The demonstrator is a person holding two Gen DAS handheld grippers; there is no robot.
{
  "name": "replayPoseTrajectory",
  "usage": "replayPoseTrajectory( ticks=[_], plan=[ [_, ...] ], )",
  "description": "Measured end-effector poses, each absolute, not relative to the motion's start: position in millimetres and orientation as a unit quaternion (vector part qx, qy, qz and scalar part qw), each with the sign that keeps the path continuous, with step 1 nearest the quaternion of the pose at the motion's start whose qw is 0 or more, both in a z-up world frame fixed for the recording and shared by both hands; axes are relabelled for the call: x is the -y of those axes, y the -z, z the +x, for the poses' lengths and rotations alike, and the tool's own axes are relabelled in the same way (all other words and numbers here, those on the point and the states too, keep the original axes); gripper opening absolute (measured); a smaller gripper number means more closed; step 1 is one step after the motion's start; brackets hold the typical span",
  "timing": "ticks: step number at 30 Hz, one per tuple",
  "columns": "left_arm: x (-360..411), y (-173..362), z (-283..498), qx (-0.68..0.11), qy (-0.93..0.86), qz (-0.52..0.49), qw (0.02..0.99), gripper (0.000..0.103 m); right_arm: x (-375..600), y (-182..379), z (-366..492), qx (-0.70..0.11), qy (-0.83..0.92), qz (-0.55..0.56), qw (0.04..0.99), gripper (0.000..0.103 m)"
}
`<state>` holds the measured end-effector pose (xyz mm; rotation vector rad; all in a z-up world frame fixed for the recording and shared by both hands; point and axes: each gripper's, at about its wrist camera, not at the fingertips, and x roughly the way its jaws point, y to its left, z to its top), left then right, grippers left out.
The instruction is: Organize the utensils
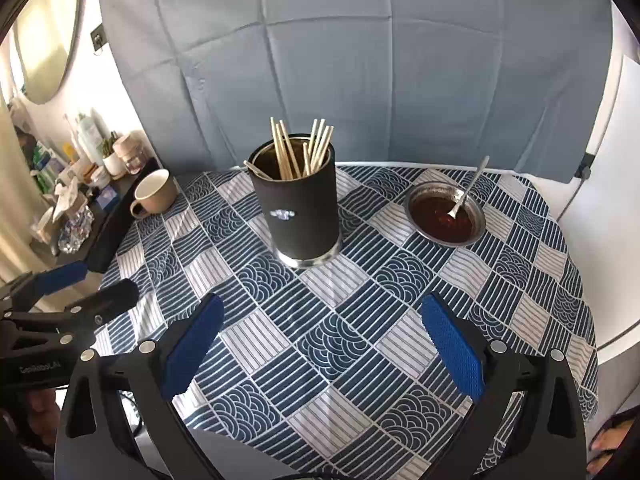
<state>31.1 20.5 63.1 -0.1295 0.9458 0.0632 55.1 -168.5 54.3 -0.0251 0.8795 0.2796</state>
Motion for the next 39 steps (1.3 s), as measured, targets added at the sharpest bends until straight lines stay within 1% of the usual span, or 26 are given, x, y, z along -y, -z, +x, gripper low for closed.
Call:
replayPoseTrajectory(
  ticks=[39],
  plan=[
    [-27.5,-61.5,23.6,-0.462,-0.052,-0.066,0.883,0.097,171.3,-48.4,50.1,-0.436,-0.138,-0.003,0.89,0.095]
  ],
)
